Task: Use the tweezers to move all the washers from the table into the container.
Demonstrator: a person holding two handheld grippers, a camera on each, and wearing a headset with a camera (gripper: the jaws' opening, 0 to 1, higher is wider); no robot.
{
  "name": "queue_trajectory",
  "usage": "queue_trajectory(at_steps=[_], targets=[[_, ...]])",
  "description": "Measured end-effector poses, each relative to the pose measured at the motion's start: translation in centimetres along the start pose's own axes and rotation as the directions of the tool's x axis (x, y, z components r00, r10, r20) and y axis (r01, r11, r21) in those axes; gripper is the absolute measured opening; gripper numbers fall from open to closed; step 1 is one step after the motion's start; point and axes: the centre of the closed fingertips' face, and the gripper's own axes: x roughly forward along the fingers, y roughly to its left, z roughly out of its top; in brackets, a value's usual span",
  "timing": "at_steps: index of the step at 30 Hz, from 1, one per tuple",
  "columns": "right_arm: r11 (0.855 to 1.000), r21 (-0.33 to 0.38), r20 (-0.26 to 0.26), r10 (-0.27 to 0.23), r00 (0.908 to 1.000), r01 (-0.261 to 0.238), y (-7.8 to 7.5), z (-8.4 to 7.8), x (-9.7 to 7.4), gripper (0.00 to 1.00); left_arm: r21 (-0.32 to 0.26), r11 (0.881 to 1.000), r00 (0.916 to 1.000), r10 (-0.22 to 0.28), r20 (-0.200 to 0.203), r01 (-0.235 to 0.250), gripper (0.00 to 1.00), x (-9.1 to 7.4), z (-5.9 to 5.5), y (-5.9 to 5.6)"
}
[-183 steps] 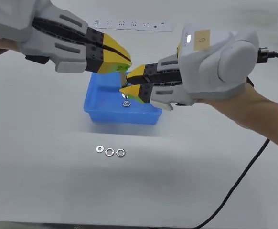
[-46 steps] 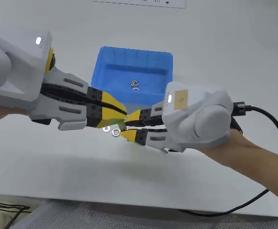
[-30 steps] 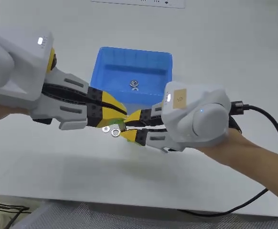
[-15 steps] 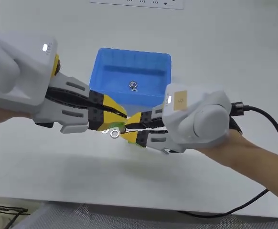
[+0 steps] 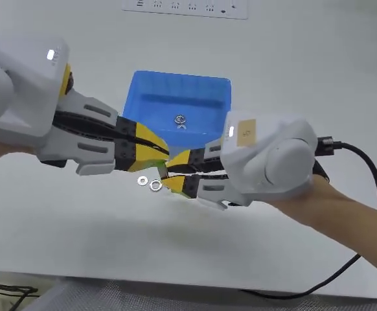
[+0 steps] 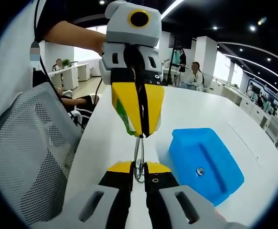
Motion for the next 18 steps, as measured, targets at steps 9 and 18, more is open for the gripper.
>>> queue_trajectory(at_steps=[9, 18], targets=[[0.998, -0.034, 0.034, -0.051, 0.9981, 0.052, -2.0, 2.5, -1.5, 0.10, 0.067, 0.998, 0.9998, 0.009, 0.016, -0.010, 0.05, -1.2, 2.6, 1.2], [0.991, -0.067, 0.056, -0.109, 0.9924, 0.113, -5.0, 4.3, -2.9, 0.10, 0.135, 0.991, 0.9993, 0.021, 0.030, -0.025, 0.05, -1.6, 5.3, 3.3]])
